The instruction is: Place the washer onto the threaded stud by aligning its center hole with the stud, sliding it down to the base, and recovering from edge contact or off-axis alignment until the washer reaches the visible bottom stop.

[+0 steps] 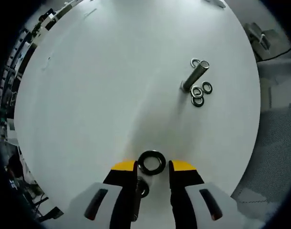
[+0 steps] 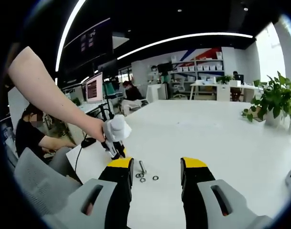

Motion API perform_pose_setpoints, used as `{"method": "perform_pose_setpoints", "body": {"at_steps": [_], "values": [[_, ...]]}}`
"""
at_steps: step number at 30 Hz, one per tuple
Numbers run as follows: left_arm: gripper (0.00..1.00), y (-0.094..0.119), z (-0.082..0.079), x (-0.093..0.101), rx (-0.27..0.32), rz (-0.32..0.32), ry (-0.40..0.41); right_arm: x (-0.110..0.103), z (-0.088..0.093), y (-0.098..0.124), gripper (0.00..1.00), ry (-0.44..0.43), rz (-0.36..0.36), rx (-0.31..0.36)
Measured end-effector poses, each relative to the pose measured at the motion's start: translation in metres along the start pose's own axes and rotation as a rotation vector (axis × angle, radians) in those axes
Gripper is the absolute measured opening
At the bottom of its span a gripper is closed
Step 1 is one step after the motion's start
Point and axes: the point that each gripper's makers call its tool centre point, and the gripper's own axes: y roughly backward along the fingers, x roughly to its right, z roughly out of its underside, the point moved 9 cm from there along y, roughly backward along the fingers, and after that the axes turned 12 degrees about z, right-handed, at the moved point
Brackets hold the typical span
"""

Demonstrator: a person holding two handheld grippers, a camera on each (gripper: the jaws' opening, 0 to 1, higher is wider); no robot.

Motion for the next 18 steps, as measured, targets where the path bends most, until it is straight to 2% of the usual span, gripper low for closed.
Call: {"method": "perform_pose_setpoints", "body": {"at_steps": [2, 18], "values": [[0.21, 0.0002, 0.0002, -0.0005, 0.004, -0.005, 0.009, 0.0006, 0.0002, -0.0001, 0.42, -0.002, 0.002, 0.000], [0.19, -0.0022, -0.0003, 0.0050, 0.006, -0.008, 0.011, 0.0012, 0.0008, 0.0000, 0.42, -0.004, 0.007, -0.005]]}}
